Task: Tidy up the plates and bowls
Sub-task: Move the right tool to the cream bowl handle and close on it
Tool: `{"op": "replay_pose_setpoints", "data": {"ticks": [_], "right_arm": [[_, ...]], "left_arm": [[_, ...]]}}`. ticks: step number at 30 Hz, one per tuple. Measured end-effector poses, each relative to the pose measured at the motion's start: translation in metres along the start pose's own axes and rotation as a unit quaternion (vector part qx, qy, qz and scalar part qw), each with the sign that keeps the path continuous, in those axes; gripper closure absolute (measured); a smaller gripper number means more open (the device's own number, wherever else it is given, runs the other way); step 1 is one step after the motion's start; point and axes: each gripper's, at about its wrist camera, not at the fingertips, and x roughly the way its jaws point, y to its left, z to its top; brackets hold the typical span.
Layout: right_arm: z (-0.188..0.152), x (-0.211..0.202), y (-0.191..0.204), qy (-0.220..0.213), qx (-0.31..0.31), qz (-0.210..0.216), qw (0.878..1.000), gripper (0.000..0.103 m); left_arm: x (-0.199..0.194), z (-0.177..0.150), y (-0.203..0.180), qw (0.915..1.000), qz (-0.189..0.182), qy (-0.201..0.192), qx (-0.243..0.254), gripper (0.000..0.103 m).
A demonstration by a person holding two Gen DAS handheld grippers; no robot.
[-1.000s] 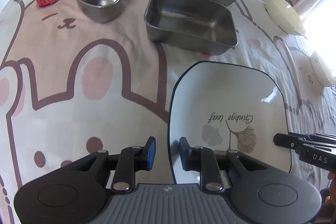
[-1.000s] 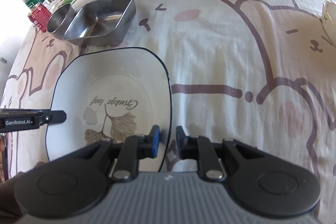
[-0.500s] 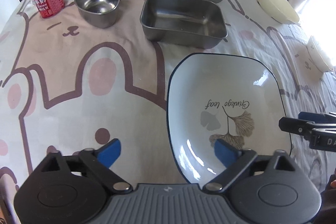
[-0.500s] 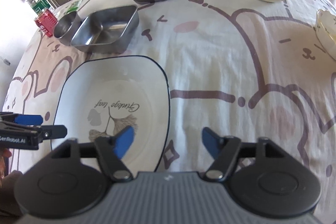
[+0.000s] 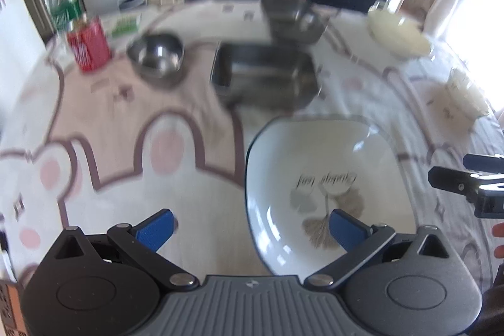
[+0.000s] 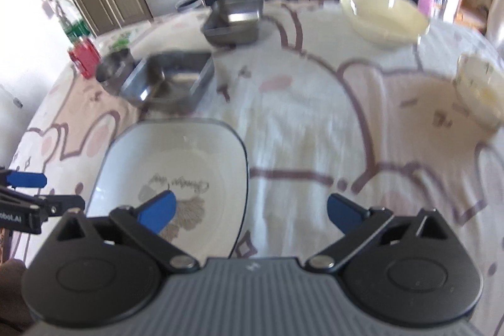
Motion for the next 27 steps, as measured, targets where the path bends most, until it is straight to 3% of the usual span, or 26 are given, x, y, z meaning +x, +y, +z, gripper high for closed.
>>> {"op": "replay_pose_setpoints", "data": {"ticks": [4,9,14,23,27], "right_arm": [[0.005,-0.031,-0.01,-0.055,0.004,0.005,0.998,0.0],[0.017,-0.064,-0.029,-0.123,0.022,0.004,0.992,0.0],[0.035,-0.081,-0.061,-0.186,0.06,-0.014,0.981,0.0],[0.077,-0.062,-0.124,-0.25,0.171,-0.046,0.952,0.0],[0.095,-0.038,-0.157,-0.26,0.239,-0.034,0.935,0.0]], "left_arm": [[-0.025,0.011,-0.015,0.9976,0.009,-0.069,0.002,0.0],[-0.048,0.029,-0.041,0.9887,-0.004,-0.149,-0.014,0.0],[-0.049,0.048,-0.075,0.9799,-0.014,-0.199,0.0,0.0],[-0.03,0.097,-0.13,0.9621,-0.056,-0.264,0.039,0.0],[-0.02,0.125,-0.149,0.9527,-0.073,-0.288,0.063,0.0]]}}
